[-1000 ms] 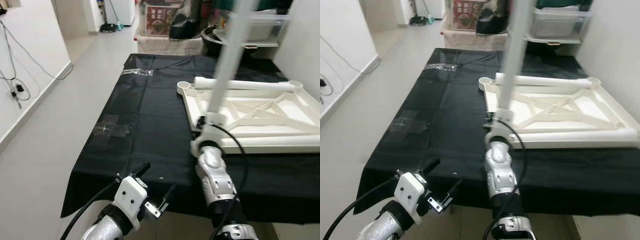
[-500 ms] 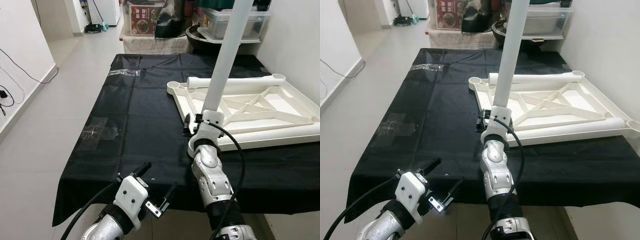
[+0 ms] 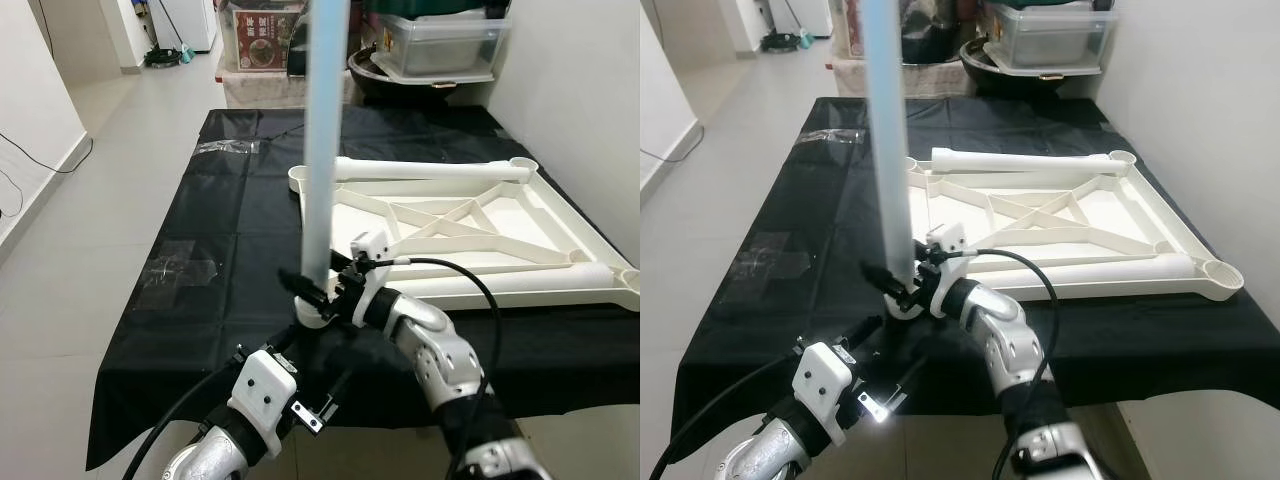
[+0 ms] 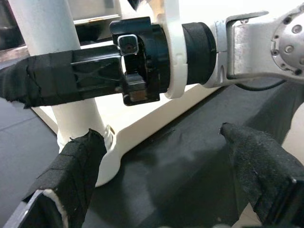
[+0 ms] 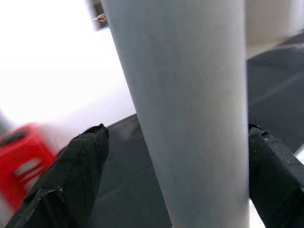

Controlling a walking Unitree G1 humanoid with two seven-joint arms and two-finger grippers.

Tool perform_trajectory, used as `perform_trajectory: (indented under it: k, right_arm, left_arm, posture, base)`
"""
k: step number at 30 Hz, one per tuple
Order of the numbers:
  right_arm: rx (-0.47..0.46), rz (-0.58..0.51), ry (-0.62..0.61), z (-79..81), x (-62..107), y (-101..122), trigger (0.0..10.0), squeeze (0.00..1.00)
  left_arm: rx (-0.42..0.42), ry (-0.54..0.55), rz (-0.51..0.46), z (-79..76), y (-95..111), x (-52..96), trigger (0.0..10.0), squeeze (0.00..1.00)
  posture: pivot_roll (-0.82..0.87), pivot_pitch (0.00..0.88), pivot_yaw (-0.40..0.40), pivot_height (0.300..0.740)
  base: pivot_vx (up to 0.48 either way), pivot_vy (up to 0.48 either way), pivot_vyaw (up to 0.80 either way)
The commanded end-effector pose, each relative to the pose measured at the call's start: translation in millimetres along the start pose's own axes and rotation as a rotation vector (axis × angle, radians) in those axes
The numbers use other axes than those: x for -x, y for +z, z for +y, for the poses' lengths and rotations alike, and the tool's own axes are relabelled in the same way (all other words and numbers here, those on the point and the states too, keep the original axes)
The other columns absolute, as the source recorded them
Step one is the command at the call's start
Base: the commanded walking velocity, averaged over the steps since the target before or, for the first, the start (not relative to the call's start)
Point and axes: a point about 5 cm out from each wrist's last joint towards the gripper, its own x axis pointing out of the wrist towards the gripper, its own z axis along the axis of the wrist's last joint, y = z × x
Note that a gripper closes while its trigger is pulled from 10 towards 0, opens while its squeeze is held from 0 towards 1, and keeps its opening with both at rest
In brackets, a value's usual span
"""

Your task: Building children table

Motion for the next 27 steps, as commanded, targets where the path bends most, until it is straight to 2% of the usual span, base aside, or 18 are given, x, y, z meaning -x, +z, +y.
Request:
perform_trajectory:
  k: [1,2,3,5,8,11,14,15,16,21,22,23,25,26,27]
  right_arm:
    - [0.017,0.093,0.169,9.2,-12.6,-7,10.0,0.0]
    - [0.017,0.093,0.169,9.2,-12.6,-7,10.0,0.0]
    - [0.057,0.125,0.186,6.7,-19.0,-5,10.0,0.0]
    - [0.057,0.125,0.186,6.7,-19.0,-5,10.0,0.0]
    - [0.095,0.109,0.168,5.9,-35.5,5,10.0,0.0]
    - [0.087,0.108,0.222,9.3,-35.3,5,10.0,0.0]
    - [0.087,0.108,0.222,9.3,-35.3,5,10.0,0.0]
    - [0.095,0.107,0.226,10.0,-34.5,3,1.8,0.0]
    - [0.092,0.1,0.21,9.4,-32.5,0,0.0,0.0]
    - [0.087,0.074,0.119,3.5,-29.2,-3,0.0,0.0]
    - [0.059,0.055,0.024,-1.8,-28.2,-3,0.0,0.0]
    - [0.059,0.055,0.024,-1.8,-28.2,-3,0.0,0.0]
    - [0.047,0.022,-0.117,-10.7,-27.2,-3,0.0,0.0]
    - [0.053,-0.01,-0.259,-18.2,-25.2,-1,0.0,0.0]
    - [0.053,-0.01,-0.259,-18.2,-25.2,-1,0.0,0.0]
  left_arm:
    - [-0.003,-0.002,0.016,-1.4,-3,1.8,10.0,0.0]
    - [-0.003,-0.002,0.016,-1.4,-3,1.8,10.0,0.0]
    - [-0.004,0.001,0.016,-1.7,-3,2.0,10.0,0.0]
    - [-0.004,0.001,0.016,-1.7,-3,2.0,10.0,0.0]
    - [-0.001,0.005,0.016,-2.7,-2,2.8,10.0,0.0]
    - [0.001,0.004,0.015,-3.1,-2,2.7,10.0,0.0]
    - [0.001,0.004,0.015,-3.1,-2,2.7,10.0,0.0]
    - [0.001,0.004,0.014,-3.4,-3,2.7,10.0,0.0]
    - [0.002,0.004,0.014,-3.7,-3,2.9,10.0,0.0]
    - [0.004,0.004,0.014,-3.9,-3,3.0,10.0,0.0]
    - [0.004,0.003,0.014,-4.0,-4,3.0,10.0,0.0]
    - [0.004,0.003,0.014,-4.0,-4,3.0,10.0,0.0]
    - [0.005,0.0,0.015,-4.3,-4,2.9,10.0,0.0]
    - [0.005,-0.001,0.015,-4.3,-4,3.0,10.0,0.0]
    - [0.005,-0.001,0.015,-4.3,-4,3.0,10.0,0.0]
  posture:
    - [0.15,0.089,-0.04,0.74]
    - [0.15,0.089,-0.04,0.74]
    - [0.15,0.089,-0.046,0.74]
    - [0.15,0.089,-0.046,0.74]
    - [0.15,0.091,-0.048,0.74]
    - [0.15,0.088,-0.049,0.74]
    - [0.15,0.088,-0.049,0.74]
    - [0.15,0.087,-0.048,0.74]
    - [0.15,0.081,-0.05,0.74]
    - [0.15,0.078,-0.05,0.74]
    - [0.14,0.075,-0.047,0.74]
    - [0.14,0.075,-0.047,0.74]
    - [0.15,0.074,-0.046,0.74]
    - [0.14,0.073,-0.045,0.74]
    - [0.14,0.073,-0.045,0.74]
  base:
    - [0.0,0.0,0.0]
    - [0.0,0.0,0.0]
    - [0.0,0.0,0.0]
    - [0.0,0.0,0.0]
    - [0.0,0.0,0.0]
    - [0.0,0.0,0.0]
    - [0.0,0.0,0.0]
    - [0.0,0.0,0.0]
    - [0.0,0.0,0.0]
    - [0.0,0.0,0.0]
    - [0.0,0.0,0.0]
    - [0.0,0.0,0.0]
    - [0.0,0.0,0.0]
    - [0.0,0.0,0.0]
    - [0.0,0.0,0.0]
